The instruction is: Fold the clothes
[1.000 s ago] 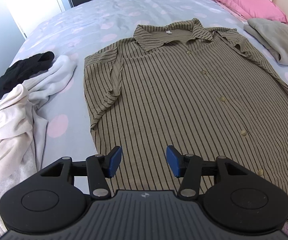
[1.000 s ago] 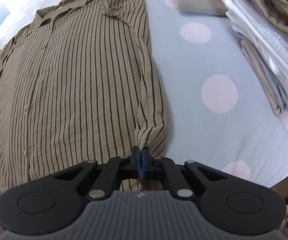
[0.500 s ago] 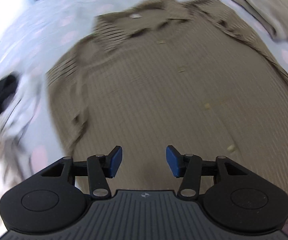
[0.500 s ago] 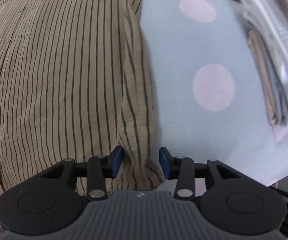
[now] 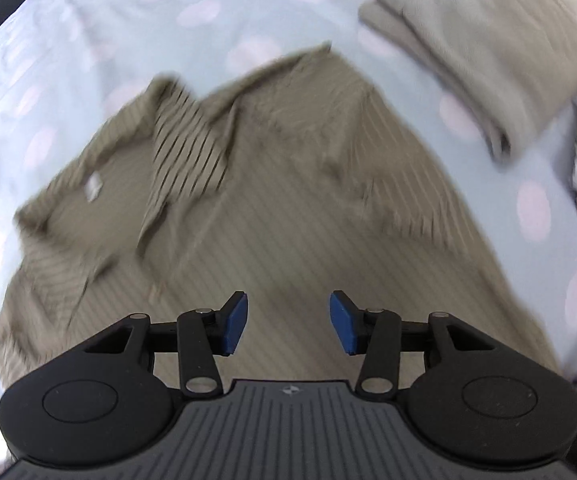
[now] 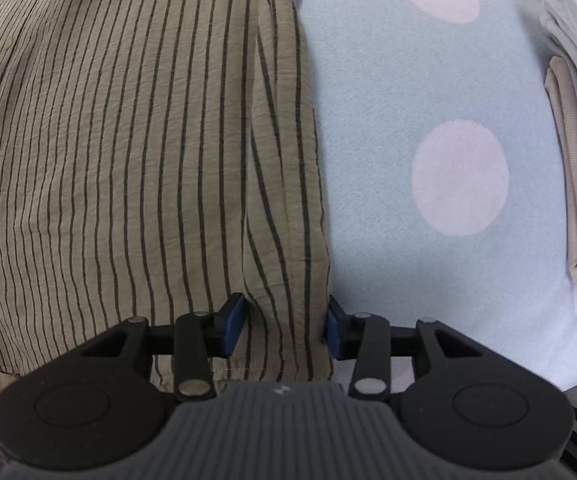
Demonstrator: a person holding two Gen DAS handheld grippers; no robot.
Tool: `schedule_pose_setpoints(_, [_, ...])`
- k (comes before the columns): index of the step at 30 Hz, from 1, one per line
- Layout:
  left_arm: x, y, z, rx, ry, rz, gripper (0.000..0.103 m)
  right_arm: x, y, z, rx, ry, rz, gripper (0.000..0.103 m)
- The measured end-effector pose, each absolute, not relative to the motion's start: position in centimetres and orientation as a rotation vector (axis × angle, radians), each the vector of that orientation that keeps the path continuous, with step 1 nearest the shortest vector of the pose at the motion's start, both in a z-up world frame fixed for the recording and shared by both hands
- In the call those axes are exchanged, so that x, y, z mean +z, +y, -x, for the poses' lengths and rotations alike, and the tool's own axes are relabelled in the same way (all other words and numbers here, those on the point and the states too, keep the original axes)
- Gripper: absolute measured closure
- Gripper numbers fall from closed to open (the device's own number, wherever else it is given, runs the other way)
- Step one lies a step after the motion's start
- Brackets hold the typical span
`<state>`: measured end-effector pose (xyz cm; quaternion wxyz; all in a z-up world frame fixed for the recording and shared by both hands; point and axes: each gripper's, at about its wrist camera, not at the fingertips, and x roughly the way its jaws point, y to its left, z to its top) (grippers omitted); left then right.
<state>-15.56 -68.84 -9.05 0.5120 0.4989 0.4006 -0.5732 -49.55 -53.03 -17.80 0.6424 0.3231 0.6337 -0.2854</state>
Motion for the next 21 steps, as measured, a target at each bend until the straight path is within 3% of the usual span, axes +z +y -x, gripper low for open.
schedule_pose_setpoints(8, [-13.3, -78.4, 20.7, -1.439, 0.978, -1.213, 0.062, -18.2, -53.4, 49.6, -0.628, 1.454, -0.766, 0.055])
schedule_pose_setpoints(21, [-18.5, -85.1, 24.8, -1.389, 1.049, -1.146, 0.07, -17.5, -52.2, 49.4, -0.603, 1.473, -0.704, 0.055])
